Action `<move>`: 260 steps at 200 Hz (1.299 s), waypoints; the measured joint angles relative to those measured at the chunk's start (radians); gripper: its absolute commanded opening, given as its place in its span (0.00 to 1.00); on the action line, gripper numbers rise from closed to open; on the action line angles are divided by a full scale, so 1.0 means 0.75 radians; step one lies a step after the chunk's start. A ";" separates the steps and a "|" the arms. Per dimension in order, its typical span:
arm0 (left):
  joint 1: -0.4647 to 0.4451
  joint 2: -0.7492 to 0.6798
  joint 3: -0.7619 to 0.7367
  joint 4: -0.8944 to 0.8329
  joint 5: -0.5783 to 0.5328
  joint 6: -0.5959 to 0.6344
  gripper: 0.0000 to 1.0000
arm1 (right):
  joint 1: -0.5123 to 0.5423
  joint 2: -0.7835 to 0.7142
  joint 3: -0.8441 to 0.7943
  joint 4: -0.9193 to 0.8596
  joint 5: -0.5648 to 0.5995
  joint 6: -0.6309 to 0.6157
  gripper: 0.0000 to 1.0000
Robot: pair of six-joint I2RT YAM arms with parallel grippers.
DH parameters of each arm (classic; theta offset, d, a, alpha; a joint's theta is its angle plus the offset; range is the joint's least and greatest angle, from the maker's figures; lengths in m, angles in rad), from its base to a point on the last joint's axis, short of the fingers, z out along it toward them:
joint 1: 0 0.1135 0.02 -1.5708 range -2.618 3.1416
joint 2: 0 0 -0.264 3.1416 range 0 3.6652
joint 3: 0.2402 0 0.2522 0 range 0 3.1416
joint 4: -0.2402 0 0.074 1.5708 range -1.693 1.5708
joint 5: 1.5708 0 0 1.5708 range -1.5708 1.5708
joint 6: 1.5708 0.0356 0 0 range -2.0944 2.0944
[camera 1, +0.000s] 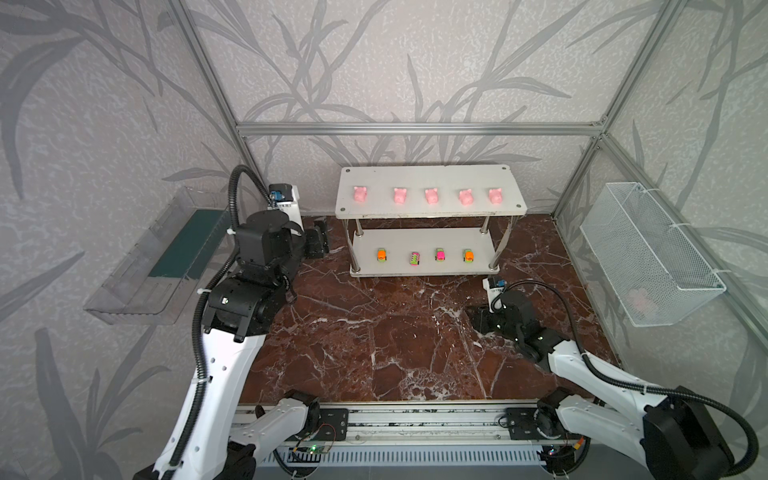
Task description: Place and organize the plastic toys onto the shelf
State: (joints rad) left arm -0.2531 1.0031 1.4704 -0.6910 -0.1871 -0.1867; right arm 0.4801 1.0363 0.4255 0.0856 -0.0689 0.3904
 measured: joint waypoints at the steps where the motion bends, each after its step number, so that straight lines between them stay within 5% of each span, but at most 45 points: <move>1: 0.001 -0.009 -0.016 0.006 -0.005 -0.002 0.71 | -0.001 -0.002 0.000 -0.001 0.001 -0.001 0.51; 63: 0.001 -0.317 -0.703 0.374 -0.196 -0.131 0.73 | -0.027 -0.044 -0.001 -0.006 0.026 -0.039 0.51; 119: 0.033 -0.169 -1.206 0.919 -0.314 -0.099 0.78 | -0.029 -0.061 -0.001 0.025 0.058 -0.076 0.51; 260: 0.312 0.497 -1.484 1.905 -0.251 0.099 0.85 | -0.047 -0.093 -0.031 0.043 0.290 -0.130 0.51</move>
State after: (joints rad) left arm -0.0189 1.3758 0.3573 0.7380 -0.3752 -0.1127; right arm 0.4450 0.9665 0.4023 0.1177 0.1490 0.2932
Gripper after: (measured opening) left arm 0.853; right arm 0.506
